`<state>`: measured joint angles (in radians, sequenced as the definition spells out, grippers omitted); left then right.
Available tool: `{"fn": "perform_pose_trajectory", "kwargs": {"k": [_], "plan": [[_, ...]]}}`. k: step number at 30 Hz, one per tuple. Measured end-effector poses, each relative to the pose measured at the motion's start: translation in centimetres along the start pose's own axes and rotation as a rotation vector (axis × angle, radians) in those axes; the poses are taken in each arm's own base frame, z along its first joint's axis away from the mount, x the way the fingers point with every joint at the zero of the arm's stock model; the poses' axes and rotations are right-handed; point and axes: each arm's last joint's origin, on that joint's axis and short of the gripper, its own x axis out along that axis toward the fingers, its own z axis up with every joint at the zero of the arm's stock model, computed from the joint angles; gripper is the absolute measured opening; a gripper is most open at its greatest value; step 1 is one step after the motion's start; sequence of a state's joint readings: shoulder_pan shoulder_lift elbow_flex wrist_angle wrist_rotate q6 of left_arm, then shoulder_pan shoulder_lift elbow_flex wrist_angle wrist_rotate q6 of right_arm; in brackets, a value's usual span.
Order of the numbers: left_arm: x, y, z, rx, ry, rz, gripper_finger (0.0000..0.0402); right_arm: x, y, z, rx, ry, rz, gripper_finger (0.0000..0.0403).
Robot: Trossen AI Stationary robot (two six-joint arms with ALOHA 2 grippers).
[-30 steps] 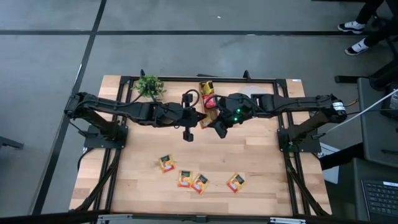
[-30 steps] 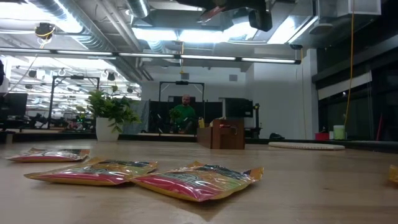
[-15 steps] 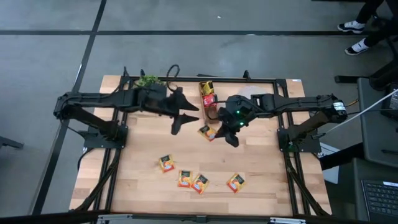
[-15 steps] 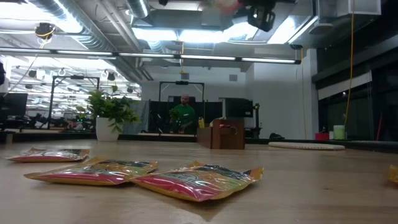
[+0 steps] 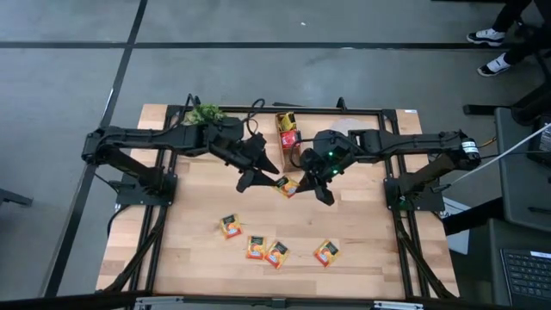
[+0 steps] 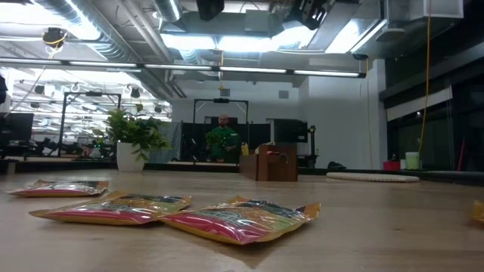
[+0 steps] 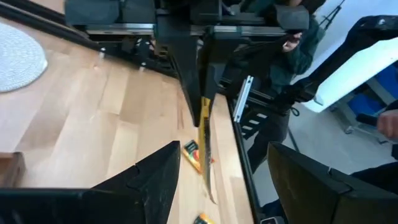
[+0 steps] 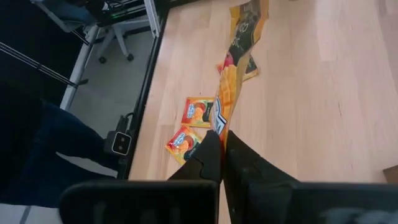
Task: Pick & Place Tea
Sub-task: Put the orange tea bag into the left section of the wooden organizer
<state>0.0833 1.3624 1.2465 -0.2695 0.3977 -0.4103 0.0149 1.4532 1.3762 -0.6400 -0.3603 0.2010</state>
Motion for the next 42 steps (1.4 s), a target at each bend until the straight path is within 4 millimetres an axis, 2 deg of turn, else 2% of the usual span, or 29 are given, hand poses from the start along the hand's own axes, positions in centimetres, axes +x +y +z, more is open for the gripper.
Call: {"fn": "perform_pose_trajectory", "kwargs": {"k": [11, 18, 22, 26, 28, 34, 38, 42], "plan": [[1.6, 0.2, -0.4, -0.055, 0.019, -0.019, 0.0219, 0.0, 0.0, 0.2, -0.009, -0.019, -0.022, 0.0004], [2.2, 0.4, -0.8, -0.082, 0.05, -0.009, 0.0192, 0.0, 0.0, 0.2, -0.011, -0.026, -0.021, 0.0004], [2.5, 0.5, -0.8, -0.048, 0.053, -0.024, 0.0136, 0.0, 0.0, 0.3, -0.013, -0.028, -0.021, 0.0005], [2.5, 0.5, -0.8, -0.033, 0.058, -0.039, 0.0034, 0.0, 0.0, 0.3, -0.016, -0.035, -0.019, 0.0011], [2.5, 0.6, -0.8, -0.032, 0.056, -0.032, 0.0012, 0.0, 0.0, 0.3, -0.016, -0.034, -0.019, 0.0022], [2.4, 0.7, -0.7, -0.047, 0.035, 0.013, 0.0003, -0.3, 0.1, 0.3, -0.013, -0.038, -0.02, 0.0079], [2.2, 1.4, -0.5, -0.099, -0.002, 0.089, 0.0003, -2.1, 0.8, 0.2, 0.003, -0.064, -0.014, 0.0123], [1.9, 2.3, -0.1, -0.196, -0.07, 0.201, 0.0003, -4.8, 1.7, -0.1, 0.028, -0.109, -0.012, 0.0153]]}}
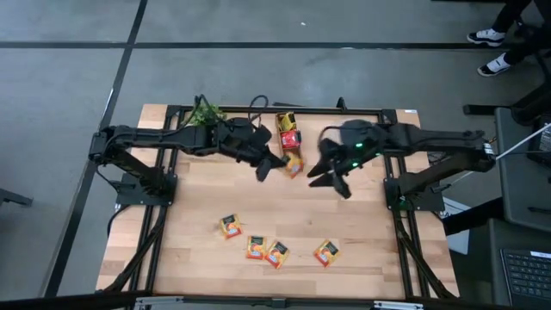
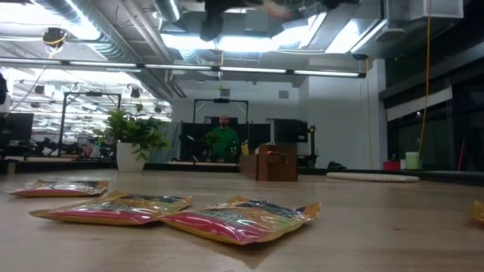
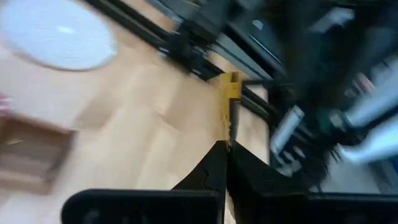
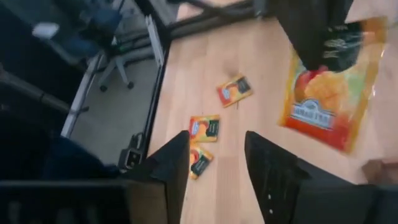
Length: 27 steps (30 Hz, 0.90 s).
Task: Pick & Place Tea
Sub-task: Put the orange tea bag into the left section of the wooden organizer
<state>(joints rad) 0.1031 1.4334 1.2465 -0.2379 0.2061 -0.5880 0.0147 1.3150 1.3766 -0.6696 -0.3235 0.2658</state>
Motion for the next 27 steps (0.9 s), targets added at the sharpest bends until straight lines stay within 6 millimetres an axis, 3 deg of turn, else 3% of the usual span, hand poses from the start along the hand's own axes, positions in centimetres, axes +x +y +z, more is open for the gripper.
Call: {"fn": "perform_pose_trajectory", "kwargs": {"k": [7, 12, 27], "plan": [[-0.5, 1.9, 1.2, -0.272, -0.155, 0.184, 0.0003, -5.3, 1.1, -0.5, 0.023, -0.145, -0.172, 0.0165], [-0.4, 3.1, 1.8, -0.394, -0.24, 0.252, 0.0003, -7.6, 1.3, -0.9, 0.018, -0.225, -0.29, 0.0165], [4.5, 6.5, -0.2, -0.667, -0.19, 0.389, 0.0003, -8.1, 1.0, -1.6, -0.067, -0.177, -0.419, 0.0165]]}}
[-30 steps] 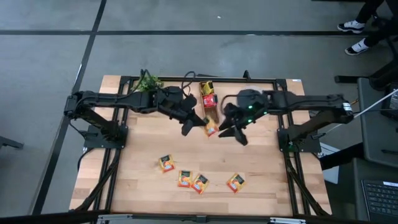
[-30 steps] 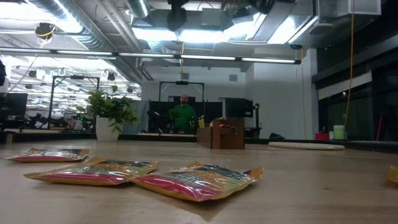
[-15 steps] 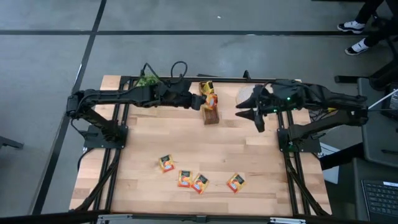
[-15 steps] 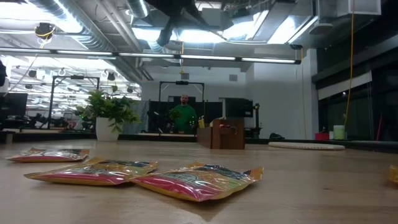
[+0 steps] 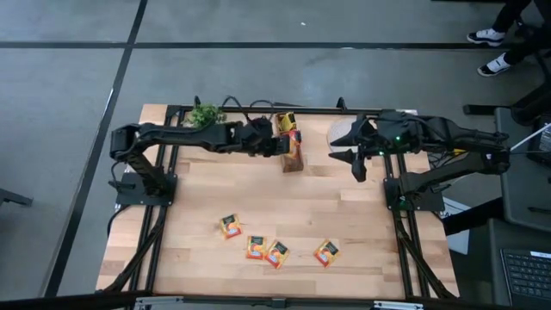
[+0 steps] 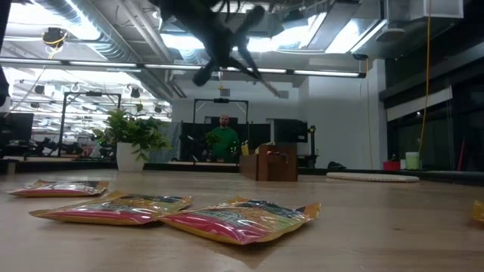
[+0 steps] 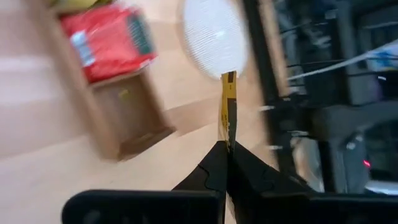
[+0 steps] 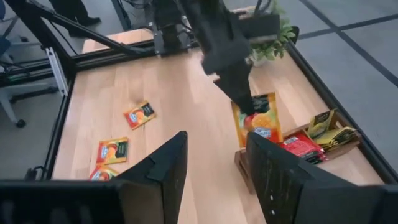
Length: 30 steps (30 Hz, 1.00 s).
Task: Pick & Place Tea
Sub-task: Put the orange tea bag into the left section of the wooden organizer
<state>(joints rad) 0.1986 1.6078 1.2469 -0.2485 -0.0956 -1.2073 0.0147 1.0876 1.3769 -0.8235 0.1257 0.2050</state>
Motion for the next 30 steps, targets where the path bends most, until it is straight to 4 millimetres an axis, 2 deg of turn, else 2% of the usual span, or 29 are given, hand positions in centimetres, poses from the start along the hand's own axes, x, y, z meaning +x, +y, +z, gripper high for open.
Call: {"fn": "perform_pose_trajectory", "kwargs": {"k": [8, 15, 21, 30], "plan": [[3.2, 1.8, -1.1, -0.131, 0.035, 0.112, 0.0003, 0.5, 0.0, -0.2, -0.003, 0.034, -0.006, 0.0165], [5.4, 3.2, -2.0, -0.139, 0.032, 0.192, 0.0003, 0.9, 0.1, -0.2, -0.005, 0.046, -0.008, 0.0165], [5.6, 3.6, -1.8, -0.136, -0.035, 0.225, 0.0003, 0.9, 0.1, -0.3, -0.004, 0.053, -0.009, 0.0165], [5.7, 4.2, -0.4, -0.134, -0.077, 0.255, 0.0003, 0.9, 0.1, -0.3, -0.004, 0.053, -0.01, 0.0165]]}}
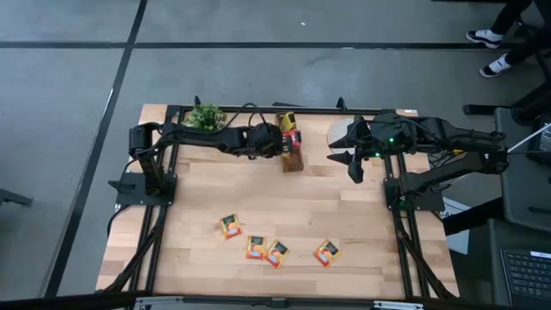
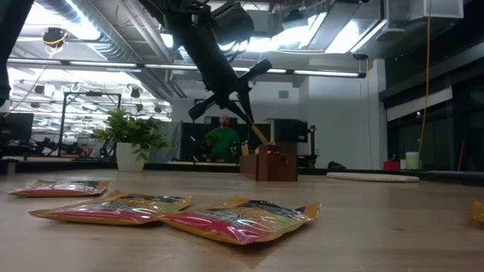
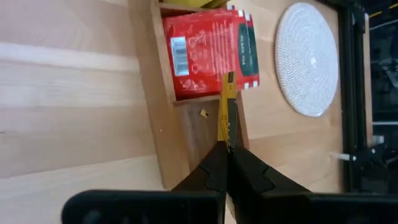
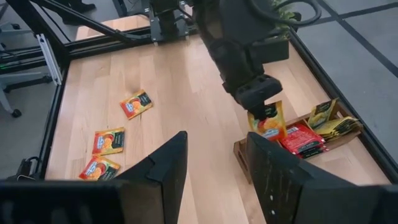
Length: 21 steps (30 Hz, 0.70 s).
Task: Pick & Place Tea
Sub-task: Put the orange tea bag into the left section of the wooden organizer
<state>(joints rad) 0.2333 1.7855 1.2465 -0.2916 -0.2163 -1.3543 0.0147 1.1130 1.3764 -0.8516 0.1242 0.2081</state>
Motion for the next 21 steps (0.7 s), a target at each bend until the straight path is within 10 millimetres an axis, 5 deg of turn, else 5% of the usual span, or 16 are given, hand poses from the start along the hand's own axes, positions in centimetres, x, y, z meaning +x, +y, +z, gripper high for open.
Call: {"fn": "perform_pose_trajectory", "kwargs": {"k": [21], "plan": [[2.1, 0.6, -2.0, -0.055, 0.029, 0.031, 0.0003, 0.0, -0.1, -0.1, -0.005, 0.004, -0.016, 0.0165]]}}
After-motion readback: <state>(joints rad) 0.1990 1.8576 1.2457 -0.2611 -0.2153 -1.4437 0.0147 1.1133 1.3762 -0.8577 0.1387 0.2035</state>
